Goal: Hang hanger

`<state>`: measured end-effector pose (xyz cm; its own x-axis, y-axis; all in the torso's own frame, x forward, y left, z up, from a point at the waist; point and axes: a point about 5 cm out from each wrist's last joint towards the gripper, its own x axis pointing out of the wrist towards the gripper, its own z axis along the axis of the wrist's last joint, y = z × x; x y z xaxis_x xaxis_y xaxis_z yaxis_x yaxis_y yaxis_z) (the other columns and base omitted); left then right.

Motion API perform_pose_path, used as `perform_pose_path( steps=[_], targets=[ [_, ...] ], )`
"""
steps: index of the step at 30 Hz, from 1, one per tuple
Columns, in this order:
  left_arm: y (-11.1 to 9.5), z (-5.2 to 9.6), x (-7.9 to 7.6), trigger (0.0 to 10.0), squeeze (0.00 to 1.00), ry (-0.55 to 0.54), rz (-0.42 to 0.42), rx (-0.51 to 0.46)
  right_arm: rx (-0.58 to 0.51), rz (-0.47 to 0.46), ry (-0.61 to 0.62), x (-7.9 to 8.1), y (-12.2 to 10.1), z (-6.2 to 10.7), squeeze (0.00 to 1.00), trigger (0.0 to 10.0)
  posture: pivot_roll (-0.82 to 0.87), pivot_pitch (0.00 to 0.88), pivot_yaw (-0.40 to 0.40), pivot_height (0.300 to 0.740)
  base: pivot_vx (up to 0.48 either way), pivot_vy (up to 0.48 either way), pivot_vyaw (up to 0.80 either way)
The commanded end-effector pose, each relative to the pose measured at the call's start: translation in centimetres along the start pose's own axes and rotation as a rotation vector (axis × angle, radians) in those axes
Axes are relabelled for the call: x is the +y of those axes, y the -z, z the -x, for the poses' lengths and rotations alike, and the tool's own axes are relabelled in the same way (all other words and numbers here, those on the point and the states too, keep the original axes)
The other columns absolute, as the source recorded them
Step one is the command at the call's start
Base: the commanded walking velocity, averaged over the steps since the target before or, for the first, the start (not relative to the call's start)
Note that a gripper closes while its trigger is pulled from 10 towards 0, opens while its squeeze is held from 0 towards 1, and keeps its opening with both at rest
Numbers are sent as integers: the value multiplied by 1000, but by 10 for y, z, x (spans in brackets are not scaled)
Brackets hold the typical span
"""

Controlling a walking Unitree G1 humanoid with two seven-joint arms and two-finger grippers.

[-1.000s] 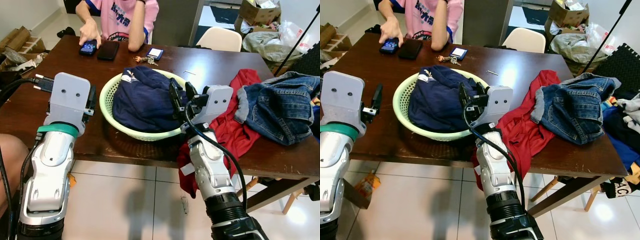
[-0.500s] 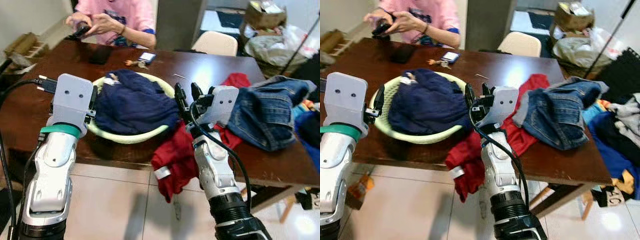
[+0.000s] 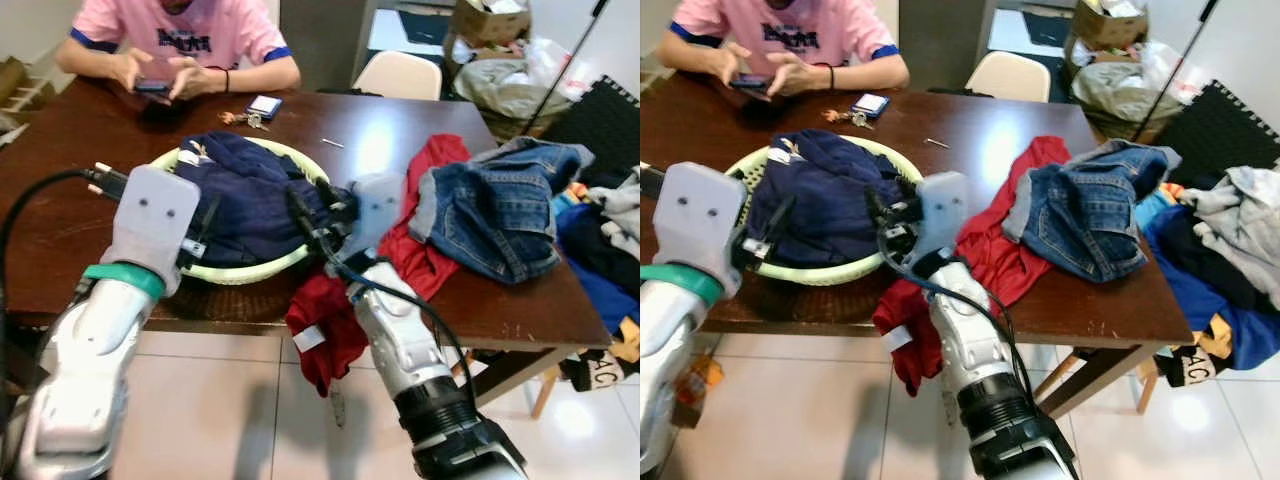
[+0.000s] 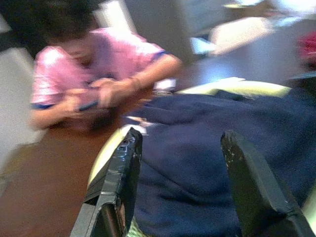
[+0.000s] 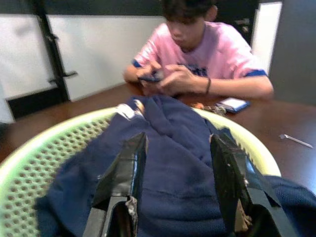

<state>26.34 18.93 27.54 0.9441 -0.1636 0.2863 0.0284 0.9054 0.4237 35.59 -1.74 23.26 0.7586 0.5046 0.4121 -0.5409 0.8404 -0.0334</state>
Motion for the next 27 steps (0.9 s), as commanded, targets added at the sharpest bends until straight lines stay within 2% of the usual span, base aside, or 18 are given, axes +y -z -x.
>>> perform_pose_path(
  steps=[1, 2, 4, 5, 6, 8, 11, 15, 16, 17, 18, 19, 20, 21, 24, 25, 26, 27],
  targets=[
    [-3, 6, 5, 10000, 0, 14, 20, 3, 6, -42, -53, 35, 2, -13, 0, 10000, 290, 194, -36, 740, 0, 0, 0],
    [-3, 6, 5, 10000, 0, 14, 20, 3, 6, -42, -53, 35, 2, -13, 0, 10000, 290, 194, -36, 740, 0, 0, 0],
    [-8, 21, 21, 10000, 0, -15, 68, 4, 82, 74, -108, 63, 8, -26, 0, 10000, 327, 219, -58, 740, 0, 0, 0],
    [-8, 21, 21, 10000, 0, -15, 68, 4, 82, 74, -108, 63, 8, -26, 0, 10000, 327, 219, -58, 740, 0, 0, 0],
    [-12, 31, 23, 10000, 0, -9, 112, 0, 111, 144, -123, 76, 10, -32, 0, 10000, 337, 228, -67, 740, 0, 0, 0],
    [-12, 31, 23, 10000, 0, -9, 112, 0, 111, 144, -123, 76, 10, -32, 0, 10000, 337, 228, -67, 740, 0, 0, 0],
    [-18, 51, 14, 10000, 0, 72, 180, -13, 134, 299, -154, 89, 9, -40, 0, 10000, 355, 241, -79, 740, 0, 0, 0],
    [-20, 58, 7, 10000, 0, 117, 198, -11, 132, 359, -189, 91, 7, -42, 0, 10000, 352, 245, -82, 740, 0, 0, 0],
    [-21, 63, 1, 10000, 0, 158, 218, -7, 117, 483, -256, 93, 2, -46, 0, 10000, 348, 245, -82, 740, 0, 0, 0],
    [-21, 63, 1, 10000, 0, 158, 218, -7, 117, 483, -256, 93, 2, -46, 0, 10000, 348, 245, -82, 740, 0, 0, 0],
    [-21, 65, -3, 10000, 0, 182, 231, -4, 107, 566, -301, 93, 0, -49, 0, 10000, 348, 245, -82, 740, 0, 0, 0],
    [-21, 65, -5, 10000, 0, 196, 239, 3, 103, 651, -374, 96, -2, -51, 502, 10000, 331, 245, -83, 740, 0, 0, 0],
    [-21, 65, -5, 10000, 0, 196, 239, 3, 103, 651, -374, 96, -2, -51, 502, 10000, 331, 245, -83, 740, 0, 0, 0],
    [-21, 63, -6, 10000, 0, 203, 243, 8, 106, 695, -426, 98, -4, -53, 741, 10000, 331, 245, -83, 740, 0, 0, 0],
    [-21, 63, -6, 10000, 0, 203, 243, 8, 106, 695, -426, 98, -4, -53, 741, 10000, 331, 245, -83, 740, 0, 0, 0],
    [-21, 63, -6, 10000, 0, 209, 249, 15, 126, 695, -469, 100, -5, -55, 1000, 10000, 321, 247, -76, 740, 0, 0, 0],
    [-21, 63, -6, 10000, 0, 209, 249, 15, 126, 695, -469, 100, -5, -55, 1000, 10000, 321, 247, -76, 740, 0, 0, 0],
    [-22, 62, -6, 10000, 0, 216, 257, 19, 136, 803, -536, 99, -9, -59, 1000, 10000, 309, 247, -72, 740, 0, 0, 0]
  ],
)
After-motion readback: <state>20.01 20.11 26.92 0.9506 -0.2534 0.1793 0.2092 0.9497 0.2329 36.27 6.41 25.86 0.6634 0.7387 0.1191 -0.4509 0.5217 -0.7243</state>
